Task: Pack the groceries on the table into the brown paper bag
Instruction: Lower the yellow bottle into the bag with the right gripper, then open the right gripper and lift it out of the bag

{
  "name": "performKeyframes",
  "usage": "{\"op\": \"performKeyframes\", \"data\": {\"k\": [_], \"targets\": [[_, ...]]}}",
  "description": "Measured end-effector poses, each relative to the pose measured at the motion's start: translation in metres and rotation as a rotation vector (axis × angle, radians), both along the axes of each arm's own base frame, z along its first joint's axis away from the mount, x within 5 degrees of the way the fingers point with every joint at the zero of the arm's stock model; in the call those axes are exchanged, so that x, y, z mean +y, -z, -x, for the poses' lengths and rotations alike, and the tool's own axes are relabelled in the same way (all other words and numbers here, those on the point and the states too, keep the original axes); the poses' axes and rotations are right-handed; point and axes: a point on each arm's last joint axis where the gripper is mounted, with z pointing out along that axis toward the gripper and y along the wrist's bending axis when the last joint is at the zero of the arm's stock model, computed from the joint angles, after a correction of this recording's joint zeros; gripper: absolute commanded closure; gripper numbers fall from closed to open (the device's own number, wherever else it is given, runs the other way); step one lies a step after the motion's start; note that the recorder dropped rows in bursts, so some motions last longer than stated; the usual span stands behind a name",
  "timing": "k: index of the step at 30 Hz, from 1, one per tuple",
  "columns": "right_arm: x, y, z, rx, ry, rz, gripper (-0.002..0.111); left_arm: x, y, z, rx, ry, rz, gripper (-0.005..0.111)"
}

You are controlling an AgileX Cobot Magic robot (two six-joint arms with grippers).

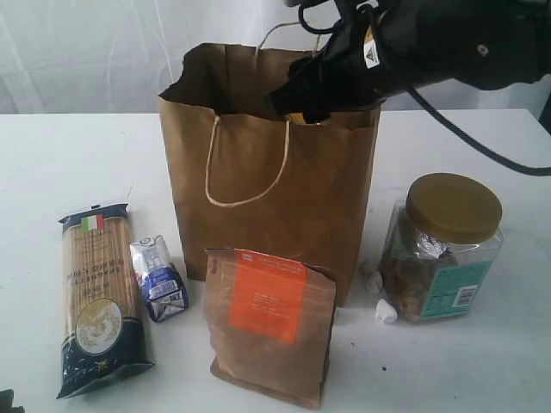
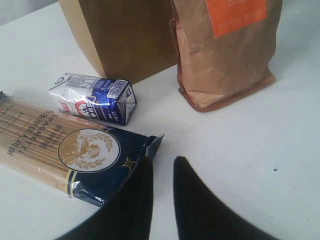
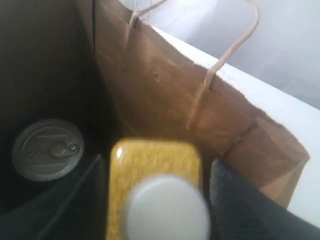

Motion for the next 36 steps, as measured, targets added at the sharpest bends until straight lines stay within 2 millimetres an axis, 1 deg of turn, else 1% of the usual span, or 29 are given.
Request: {"op": "performKeyframes", "data": {"k": [3,13,18,23,27,32,36], "targets": [[0.001,-0.005,0.000,-0.027,-0.011,-0.019,0.042,0.000,0.000,0.000,0.000,0.000,0.000,0.085],[0.000,-0.006,0.001,-0.035,-0.019,-0.008,0.042,0.000,0.000,0.000,0.000,0.000,0.000,0.085],[-0.003,-0.014,0.005,-0.053,-0.019,-0.019,0.042,0.000,0.000,0.000,0.000,0.000,0.000,0.085],[-0.011,-0.030,0.015,-0.086,-0.012,-0.036,0.042,0.000,0.000,0.000,0.000,0.000,0.000,0.085],[-0.023,-0.043,0.026,-0.109,0.007,-0.013,0.042,0.000,0.000,0.000,0.000,0.000,0.000,0.085],[-0.045,-0.065,0.047,-0.135,0.056,0.018,0.042,0.000,0.000,0.000,0.000,0.000,0.000,0.085],[-0.063,-0.079,0.069,-0.165,0.081,-0.005,0.042,0.000,0.000,0.000,0.000,0.000,0.000,0.085]]}}
